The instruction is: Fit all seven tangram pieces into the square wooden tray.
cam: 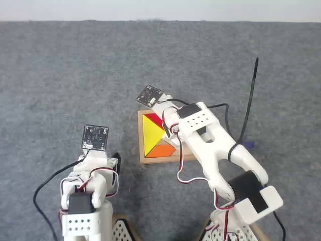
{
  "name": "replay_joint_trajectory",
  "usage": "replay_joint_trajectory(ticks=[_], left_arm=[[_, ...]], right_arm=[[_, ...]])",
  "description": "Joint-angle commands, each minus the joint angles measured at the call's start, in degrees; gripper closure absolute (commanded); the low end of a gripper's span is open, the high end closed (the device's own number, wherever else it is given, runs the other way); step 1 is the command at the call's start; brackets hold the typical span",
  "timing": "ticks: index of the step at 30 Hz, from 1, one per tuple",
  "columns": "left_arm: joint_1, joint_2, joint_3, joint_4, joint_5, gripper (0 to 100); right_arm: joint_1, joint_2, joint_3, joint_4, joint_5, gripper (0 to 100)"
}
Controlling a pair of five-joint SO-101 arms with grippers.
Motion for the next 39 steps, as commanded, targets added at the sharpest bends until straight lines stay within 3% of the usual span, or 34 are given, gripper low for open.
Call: replay_joint_trajectory(ticks=[1,6,12,21,29,33,39], left_arm=[[0.1,-1.6,-0.5,0.5,-0.4,85],[0.1,-1.6,-0.5,0.5,-0.4,85],[0.1,-1.6,-0.5,0.5,-0.4,85],[0.1,-1.6,-0.5,0.5,-0.4,85],[0.1,-1.6,-0.5,0.5,-0.4,85],[0.1,-1.6,-0.5,0.5,-0.4,85],[0.1,-1.6,-0.5,0.5,-0.4,85]], right_arm=[[1.5,-0.8,-3.6,-0.5,0.4,74.2],[7.5,-2.7,-3.7,-0.8,0.3,74.7],[15.6,-6.0,-3.6,-1.1,-2.2,83.3],[24.0,-0.8,-3.8,-1.2,-2.6,83.6],[27.7,-5.4,-3.7,3.7,-25.8,83.8],[31.8,-6.5,-1.6,3.1,-31.2,83.8],[33.8,-4.3,6.5,-11.1,-34.2,83.8]])
